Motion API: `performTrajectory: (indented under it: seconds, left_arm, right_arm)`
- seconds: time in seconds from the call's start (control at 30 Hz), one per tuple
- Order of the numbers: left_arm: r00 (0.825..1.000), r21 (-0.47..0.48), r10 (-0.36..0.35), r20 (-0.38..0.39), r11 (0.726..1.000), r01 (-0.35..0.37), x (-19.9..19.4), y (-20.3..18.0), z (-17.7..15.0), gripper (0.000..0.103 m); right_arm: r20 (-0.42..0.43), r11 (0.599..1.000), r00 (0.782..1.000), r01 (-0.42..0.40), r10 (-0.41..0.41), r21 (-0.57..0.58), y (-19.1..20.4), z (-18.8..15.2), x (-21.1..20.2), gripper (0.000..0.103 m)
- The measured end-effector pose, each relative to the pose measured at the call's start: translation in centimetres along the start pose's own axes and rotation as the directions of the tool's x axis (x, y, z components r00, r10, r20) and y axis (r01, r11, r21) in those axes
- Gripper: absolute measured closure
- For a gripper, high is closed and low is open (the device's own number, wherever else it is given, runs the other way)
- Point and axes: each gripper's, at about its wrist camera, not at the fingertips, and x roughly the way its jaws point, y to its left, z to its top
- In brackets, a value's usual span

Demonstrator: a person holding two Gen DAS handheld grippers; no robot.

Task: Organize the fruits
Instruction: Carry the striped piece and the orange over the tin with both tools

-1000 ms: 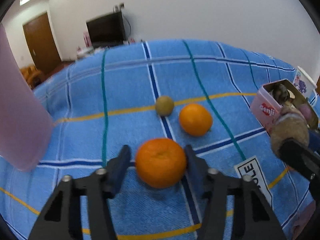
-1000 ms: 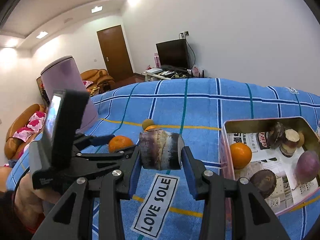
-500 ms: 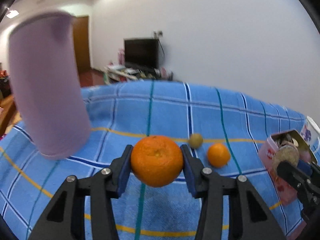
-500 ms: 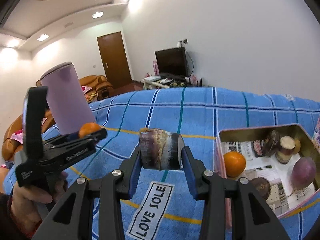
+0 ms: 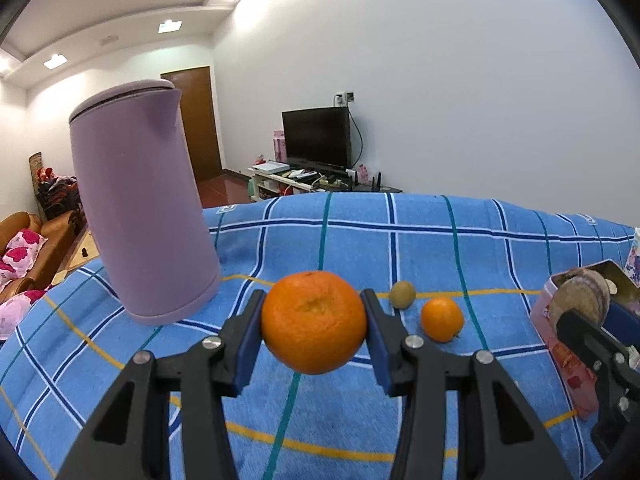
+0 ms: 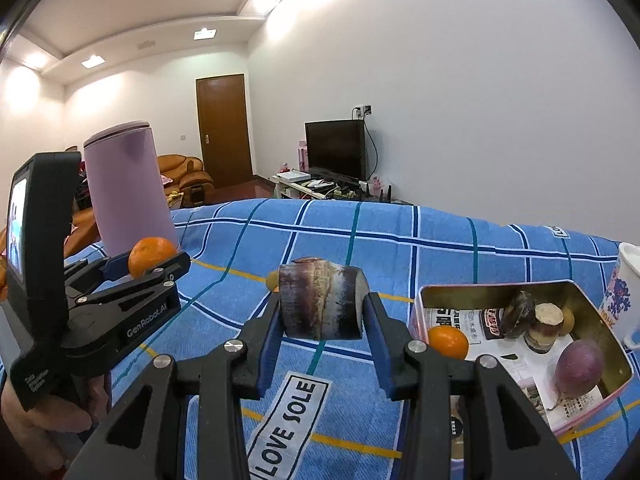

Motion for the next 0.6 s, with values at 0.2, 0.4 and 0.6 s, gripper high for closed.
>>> performTrajectory:
  seconds: [0.2,0.4,0.6]
  left_arm:
    - [1.000,-0.001,0.005,-0.007,1.000,-0.005,-0.5,-0.5,-0.4,0.054]
    - [1.000,0.010,-0.001,-0.010,1.000,0.001,-1.2,-1.4,-0.7,0.054]
    - [1.000,0.003,-0.015,-0.025,1.000,0.015,-1.7,-2.2,-1.0,0.054]
  right_arm:
    - [-0.007,1.000,1.000,0.004,-0.004,0.001,-0.5,-0.3,-0.6,0.061]
    - [-0.009,1.000,1.000,0.003,-0.003,-0.009,-0.9,-0.6,-1.4,0.061]
    - [-0.009,1.000,1.000,0.008,-0.008,-0.018,-1.5,-0.8,-2.1,0.061]
